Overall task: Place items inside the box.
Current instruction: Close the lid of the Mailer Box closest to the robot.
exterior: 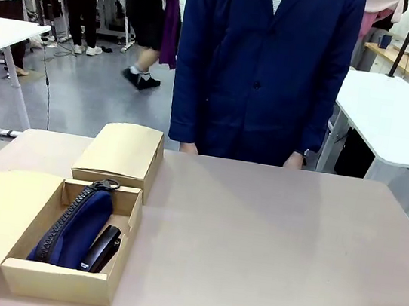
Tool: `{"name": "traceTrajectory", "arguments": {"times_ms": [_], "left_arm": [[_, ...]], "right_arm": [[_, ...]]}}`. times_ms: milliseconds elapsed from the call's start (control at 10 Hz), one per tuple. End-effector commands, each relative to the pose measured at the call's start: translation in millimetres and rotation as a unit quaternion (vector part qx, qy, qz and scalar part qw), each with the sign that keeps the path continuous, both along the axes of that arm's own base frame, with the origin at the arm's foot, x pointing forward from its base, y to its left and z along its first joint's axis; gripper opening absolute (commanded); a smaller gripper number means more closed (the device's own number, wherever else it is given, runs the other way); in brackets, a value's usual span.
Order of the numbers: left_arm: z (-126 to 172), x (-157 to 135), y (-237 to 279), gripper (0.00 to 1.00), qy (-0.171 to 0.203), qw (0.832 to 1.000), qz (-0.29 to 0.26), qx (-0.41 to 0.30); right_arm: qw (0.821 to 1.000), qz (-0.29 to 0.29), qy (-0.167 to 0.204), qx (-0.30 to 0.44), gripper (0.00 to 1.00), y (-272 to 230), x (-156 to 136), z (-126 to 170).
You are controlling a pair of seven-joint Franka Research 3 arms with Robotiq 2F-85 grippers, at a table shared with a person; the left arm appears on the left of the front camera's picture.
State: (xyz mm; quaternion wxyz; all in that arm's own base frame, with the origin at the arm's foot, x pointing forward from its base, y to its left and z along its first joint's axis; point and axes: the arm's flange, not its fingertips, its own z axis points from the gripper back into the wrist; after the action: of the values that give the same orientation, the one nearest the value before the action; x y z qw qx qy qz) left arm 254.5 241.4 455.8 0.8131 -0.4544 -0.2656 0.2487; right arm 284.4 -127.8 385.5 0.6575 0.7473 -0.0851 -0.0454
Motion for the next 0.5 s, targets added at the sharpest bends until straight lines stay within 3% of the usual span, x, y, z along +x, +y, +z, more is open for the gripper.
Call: {"name": "traceTrajectory", "arguments": {"times_ms": [0,400], "left_arm": [[-2.0,-0.5,-2.6,1.00,-0.016,1.000,-0.002,-0.003],[-2.0,-0.5,-2.6,1.00,-0.016,1.000,-0.002,-0.003]], "right_arm": [[1.000,-0.010,-0.008,0.009,1.00,-5.6,0.0,3.5],[1.000,-0.010,-0.008,0.009,1.00,-5.6,0.0,3.5]]}}
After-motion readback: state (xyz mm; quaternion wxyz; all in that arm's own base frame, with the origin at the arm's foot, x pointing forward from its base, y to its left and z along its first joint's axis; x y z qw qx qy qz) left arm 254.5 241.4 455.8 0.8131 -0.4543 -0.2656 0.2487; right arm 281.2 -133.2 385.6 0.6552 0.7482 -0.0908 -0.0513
